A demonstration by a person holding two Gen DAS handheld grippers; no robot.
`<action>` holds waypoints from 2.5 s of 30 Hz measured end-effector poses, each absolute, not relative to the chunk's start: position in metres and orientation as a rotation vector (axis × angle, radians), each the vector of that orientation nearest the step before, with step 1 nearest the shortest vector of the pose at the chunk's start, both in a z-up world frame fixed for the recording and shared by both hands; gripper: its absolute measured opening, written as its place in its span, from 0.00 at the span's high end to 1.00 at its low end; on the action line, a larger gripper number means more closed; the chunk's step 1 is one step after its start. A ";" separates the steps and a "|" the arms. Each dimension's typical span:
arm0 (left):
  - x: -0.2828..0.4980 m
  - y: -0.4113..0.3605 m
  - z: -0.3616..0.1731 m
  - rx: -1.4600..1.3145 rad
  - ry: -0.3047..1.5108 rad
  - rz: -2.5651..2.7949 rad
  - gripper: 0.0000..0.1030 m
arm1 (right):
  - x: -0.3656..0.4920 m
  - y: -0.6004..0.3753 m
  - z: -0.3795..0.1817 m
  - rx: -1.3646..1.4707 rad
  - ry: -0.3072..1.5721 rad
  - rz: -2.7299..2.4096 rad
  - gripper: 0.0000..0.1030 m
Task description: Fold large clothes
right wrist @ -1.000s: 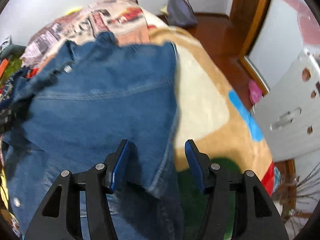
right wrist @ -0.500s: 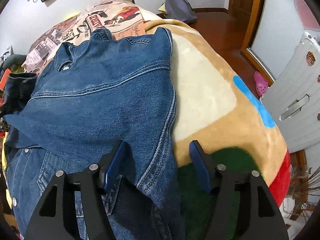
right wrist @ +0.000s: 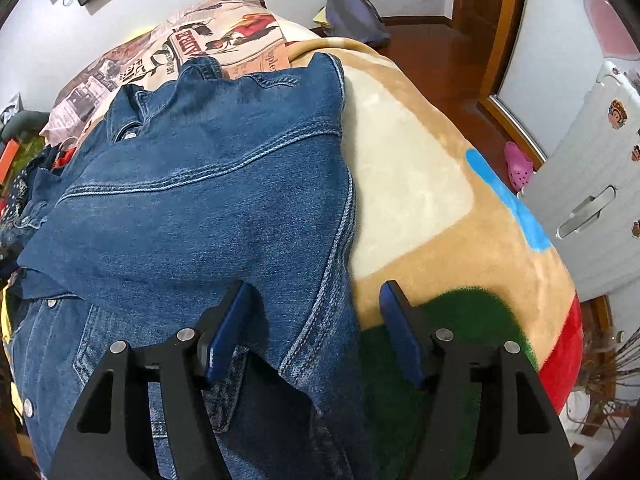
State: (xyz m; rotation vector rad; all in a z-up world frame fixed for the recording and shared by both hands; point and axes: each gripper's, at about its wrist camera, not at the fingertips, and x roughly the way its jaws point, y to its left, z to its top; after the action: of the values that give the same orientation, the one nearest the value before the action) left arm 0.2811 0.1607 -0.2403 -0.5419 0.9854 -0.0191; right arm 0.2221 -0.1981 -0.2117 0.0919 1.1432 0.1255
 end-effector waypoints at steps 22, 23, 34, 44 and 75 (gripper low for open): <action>0.225 0.164 -0.232 -0.266 1.024 0.167 0.39 | 0.223 -0.198 -0.193 0.090 1.092 0.118 0.38; 0.223 0.167 -0.227 -0.257 1.014 0.172 0.39 | 0.224 -0.198 -0.192 0.092 1.091 0.117 0.38; 0.285 0.198 -0.184 -0.204 0.940 0.126 0.38 | 0.257 -0.199 -0.170 0.077 1.023 0.104 0.38; 0.376 0.221 -0.239 -0.353 1.066 0.007 0.38 | 0.310 -0.205 -0.187 0.169 1.077 0.157 0.38; 0.382 0.195 -0.148 -0.165 0.840 0.135 0.93 | 0.352 -0.155 -0.076 0.092 0.794 0.336 0.91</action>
State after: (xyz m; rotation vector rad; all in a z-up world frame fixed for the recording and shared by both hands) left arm 0.3817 0.1948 -0.1482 -0.1646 0.8400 0.1346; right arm 0.3518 -0.1555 -0.0757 0.0924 0.7940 0.3360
